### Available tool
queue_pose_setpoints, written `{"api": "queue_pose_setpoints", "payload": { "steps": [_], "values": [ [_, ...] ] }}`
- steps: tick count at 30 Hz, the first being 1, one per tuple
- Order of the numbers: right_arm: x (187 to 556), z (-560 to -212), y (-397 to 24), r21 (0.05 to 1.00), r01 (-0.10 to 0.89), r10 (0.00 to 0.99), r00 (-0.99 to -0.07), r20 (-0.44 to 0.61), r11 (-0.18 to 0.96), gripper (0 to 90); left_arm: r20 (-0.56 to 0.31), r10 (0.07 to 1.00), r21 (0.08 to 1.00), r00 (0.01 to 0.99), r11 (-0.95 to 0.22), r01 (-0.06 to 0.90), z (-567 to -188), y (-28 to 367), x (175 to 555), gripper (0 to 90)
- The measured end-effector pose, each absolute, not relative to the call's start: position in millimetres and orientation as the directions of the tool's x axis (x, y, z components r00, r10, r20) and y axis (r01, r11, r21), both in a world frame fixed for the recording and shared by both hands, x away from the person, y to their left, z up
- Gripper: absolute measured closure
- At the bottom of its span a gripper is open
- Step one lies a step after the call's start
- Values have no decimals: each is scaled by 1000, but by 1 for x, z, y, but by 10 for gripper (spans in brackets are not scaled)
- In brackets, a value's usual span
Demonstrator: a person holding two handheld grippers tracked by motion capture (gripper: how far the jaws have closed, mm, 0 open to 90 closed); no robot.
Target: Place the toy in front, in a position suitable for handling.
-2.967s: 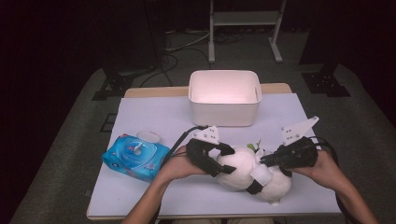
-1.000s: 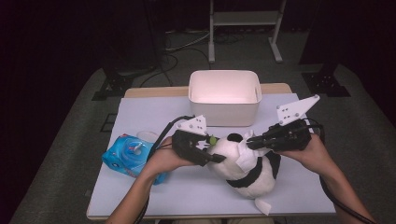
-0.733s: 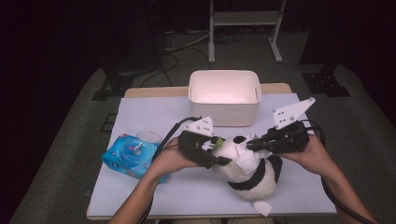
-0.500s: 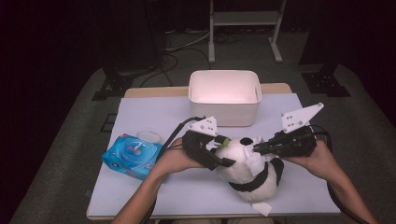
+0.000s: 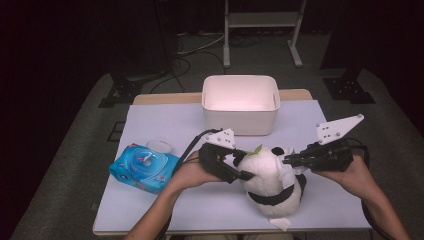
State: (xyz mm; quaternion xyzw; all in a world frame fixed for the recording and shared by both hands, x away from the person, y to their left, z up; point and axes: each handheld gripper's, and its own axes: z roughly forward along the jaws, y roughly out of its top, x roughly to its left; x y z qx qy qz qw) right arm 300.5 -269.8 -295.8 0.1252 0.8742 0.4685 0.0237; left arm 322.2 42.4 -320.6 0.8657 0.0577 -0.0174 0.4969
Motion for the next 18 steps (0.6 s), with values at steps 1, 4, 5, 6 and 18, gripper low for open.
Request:
{"api": "queue_pose_setpoints", "payload": {
  "steps": [1,4,5,6,18],
  "values": [
    [301,-294,-270,831,194,244,-967,73,522,865,-88,85,861,993,-494,119,-319,44,323,404],
    [304,-289,-269,854,186,244,-967,71,487,865,-79,97,866,992,-487,117,-312,50,323,418],
    [305,-288,-267,859,181,247,-967,66,479,865,-72,103,865,992,-490,113,-308,52,323,418],
    [306,-287,-266,861,180,247,-967,65,476,865,-66,109,868,992,-485,111,-305,55,324,419],
    [316,-286,-241,847,164,205,-976,67,506,864,-32,125,862,992,-499,90,-297,64,319,417]
  ]
}}
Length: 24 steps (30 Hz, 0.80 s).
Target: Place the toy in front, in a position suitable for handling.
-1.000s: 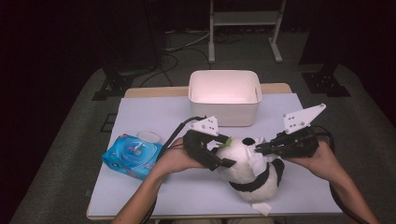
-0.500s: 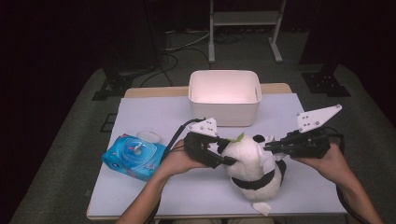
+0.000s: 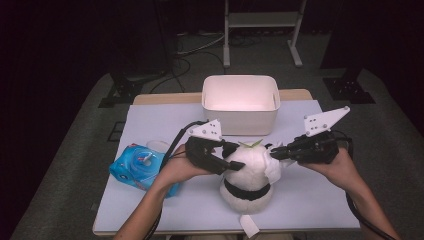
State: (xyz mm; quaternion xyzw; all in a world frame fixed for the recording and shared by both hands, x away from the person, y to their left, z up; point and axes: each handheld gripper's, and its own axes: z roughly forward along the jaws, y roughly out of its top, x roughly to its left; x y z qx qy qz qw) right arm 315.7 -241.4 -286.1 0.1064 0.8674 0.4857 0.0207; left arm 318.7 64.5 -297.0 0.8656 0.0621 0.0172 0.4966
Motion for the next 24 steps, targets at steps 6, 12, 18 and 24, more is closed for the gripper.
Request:
{"api": "queue_pose_setpoints", "payload": {
  "steps": [6,12,18,24],
  "values": [
    [317,-264,-221,836,103,157,-987,20,540,862,-18,94,859,995,-509,64,-296,56,314,401],
    [321,-270,-221,813,114,158,-987,28,570,864,-26,108,862,994,-501,77,-299,58,316,387],
    [318,-275,-227,814,132,171,-984,40,565,864,-36,120,851,992,-516,93,-301,61,317,312],
    [315,-279,-237,822,147,187,-981,51,550,863,-74,119,851,990,-510,125,-314,58,319,266]
  ]
}}
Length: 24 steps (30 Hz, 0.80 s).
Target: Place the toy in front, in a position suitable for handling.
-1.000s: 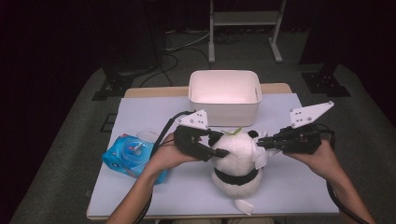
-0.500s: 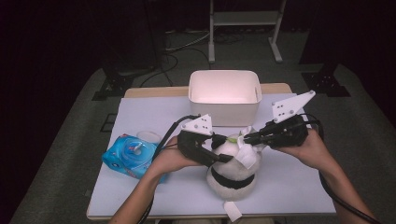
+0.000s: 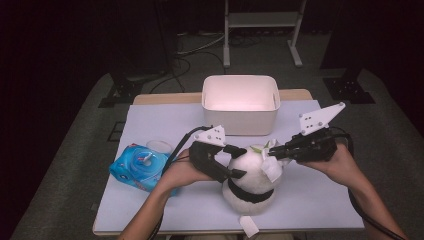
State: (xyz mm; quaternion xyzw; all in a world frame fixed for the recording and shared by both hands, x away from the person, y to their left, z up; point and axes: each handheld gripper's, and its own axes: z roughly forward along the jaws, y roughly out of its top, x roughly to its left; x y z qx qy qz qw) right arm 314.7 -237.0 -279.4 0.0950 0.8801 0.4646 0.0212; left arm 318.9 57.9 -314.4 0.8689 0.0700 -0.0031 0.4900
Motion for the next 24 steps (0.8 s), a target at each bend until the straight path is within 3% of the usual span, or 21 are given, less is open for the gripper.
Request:
{"api": "queue_pose_setpoints", "payload": {
  "steps": [5,11,16,24],
  "values": [
    [311,-283,-247,829,160,197,-979,62,535,862,-81,93,859,992,-499,117,-318,54,319,343],
    [310,-271,-241,817,134,192,-981,29,561,861,-54,87,857,995,-507,91,-315,46,316,373],
    [309,-267,-232,805,109,186,-983,-2,583,859,-61,94,854,994,-510,100,-315,50,318,368],
    [312,-282,-259,822,174,235,-971,51,542,859,-60,101,852,993,-513,104,-316,53,319,362]
  ]
}}
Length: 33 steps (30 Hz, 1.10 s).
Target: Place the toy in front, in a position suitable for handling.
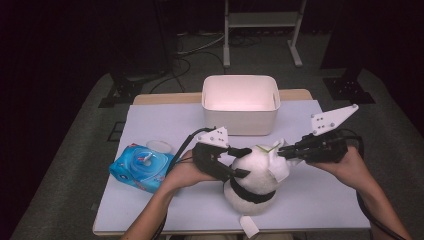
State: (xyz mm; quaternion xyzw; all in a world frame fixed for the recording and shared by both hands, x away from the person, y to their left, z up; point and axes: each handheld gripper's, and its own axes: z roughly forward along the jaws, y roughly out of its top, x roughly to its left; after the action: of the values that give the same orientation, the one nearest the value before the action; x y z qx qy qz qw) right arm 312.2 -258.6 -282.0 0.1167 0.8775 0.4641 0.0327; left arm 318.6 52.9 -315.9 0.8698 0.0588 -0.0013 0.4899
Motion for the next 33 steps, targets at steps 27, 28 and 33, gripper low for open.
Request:
{"api": "queue_pose_setpoints", "payload": {
  "steps": [27,28,33],
  "values": [
    [311,-292,-264,818,185,232,-971,65,545,859,-53,119,845,991,-524,108,-319,51,320,323],
    [311,-293,-268,818,200,239,-968,78,540,859,-52,118,846,992,-522,106,-319,50,319,335],
    [309,-279,-262,808,168,232,-972,40,565,859,-27,114,837,993,-540,85,-313,37,318,345]
  ]
}}
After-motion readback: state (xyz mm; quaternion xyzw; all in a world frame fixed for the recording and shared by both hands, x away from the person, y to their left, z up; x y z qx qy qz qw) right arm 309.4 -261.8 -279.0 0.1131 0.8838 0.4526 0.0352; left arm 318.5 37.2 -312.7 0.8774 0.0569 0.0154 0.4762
